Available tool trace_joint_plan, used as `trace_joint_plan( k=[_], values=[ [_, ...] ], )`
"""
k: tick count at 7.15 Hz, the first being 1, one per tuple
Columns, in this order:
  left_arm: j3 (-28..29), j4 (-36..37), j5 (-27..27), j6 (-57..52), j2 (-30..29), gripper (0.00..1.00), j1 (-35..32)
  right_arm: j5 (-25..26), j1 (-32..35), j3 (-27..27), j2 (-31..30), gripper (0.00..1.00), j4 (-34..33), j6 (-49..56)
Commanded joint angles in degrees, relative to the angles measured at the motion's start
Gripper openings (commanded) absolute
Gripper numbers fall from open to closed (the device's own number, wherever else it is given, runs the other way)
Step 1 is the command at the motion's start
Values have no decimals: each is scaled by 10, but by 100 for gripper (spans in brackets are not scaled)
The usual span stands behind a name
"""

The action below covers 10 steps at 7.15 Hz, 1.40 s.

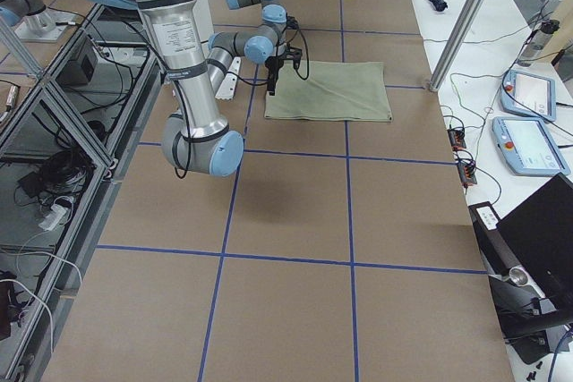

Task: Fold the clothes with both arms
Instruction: 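Lower both grippers and grasp the near corners of the folded shirt, then hold the near corners with both grippers and pull them toward the robot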

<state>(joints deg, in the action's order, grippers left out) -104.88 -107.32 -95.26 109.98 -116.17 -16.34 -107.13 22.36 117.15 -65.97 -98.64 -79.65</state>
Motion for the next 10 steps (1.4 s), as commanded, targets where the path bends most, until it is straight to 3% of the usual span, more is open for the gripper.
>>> trace_joint_plan(
  k=[1, 4, 8, 10],
  values=[
    [-13, 4, -1, 0, -2, 0, 2, 33, -48, -3, 9, 100, 0, -120],
    [-13, 4, -3, 0, -4, 0, 3, 100, -77, -36, 7, 100, 26, -345],
    [-13, 4, -3, 0, -5, 0, 3, 110, -72, -74, 8, 100, 52, -363],
    [-14, 4, -3, 0, -7, 0, 3, 110, -72, -108, 9, 100, 103, -369]
  ],
)
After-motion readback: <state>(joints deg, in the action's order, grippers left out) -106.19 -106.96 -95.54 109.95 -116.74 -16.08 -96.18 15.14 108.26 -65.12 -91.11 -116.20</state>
